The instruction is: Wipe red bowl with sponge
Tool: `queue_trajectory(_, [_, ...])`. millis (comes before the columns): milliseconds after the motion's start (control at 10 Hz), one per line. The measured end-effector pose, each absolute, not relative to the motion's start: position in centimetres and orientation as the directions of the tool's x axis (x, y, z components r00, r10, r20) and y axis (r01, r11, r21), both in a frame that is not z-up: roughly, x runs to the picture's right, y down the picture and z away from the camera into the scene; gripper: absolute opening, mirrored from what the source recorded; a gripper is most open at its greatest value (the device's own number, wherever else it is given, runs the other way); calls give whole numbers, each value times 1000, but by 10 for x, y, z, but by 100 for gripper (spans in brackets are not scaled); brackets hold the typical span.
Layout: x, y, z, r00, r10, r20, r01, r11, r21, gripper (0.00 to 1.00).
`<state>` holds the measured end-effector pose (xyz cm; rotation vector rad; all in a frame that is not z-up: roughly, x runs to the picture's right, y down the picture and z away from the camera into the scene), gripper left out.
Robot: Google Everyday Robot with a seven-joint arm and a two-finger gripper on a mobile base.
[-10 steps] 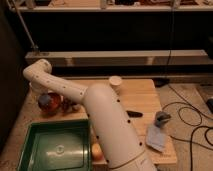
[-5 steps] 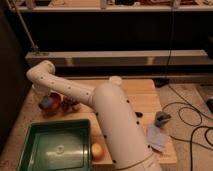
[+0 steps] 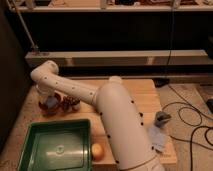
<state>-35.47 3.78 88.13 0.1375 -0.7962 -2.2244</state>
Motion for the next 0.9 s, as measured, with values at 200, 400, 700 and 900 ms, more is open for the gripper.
queue_trajectory(200, [-349,25,894,-692,-705,155,650,-516,557,0])
queue_trajectory(400, [-351,19,901,-684,-713,157,661,-514,546,0])
queue_trajectory(700, [-368,14,900,-683,-717,141,655,-515,553,0])
queue_trajectory(900, [-388,20,888,-704,-701,116,621,-528,579,0])
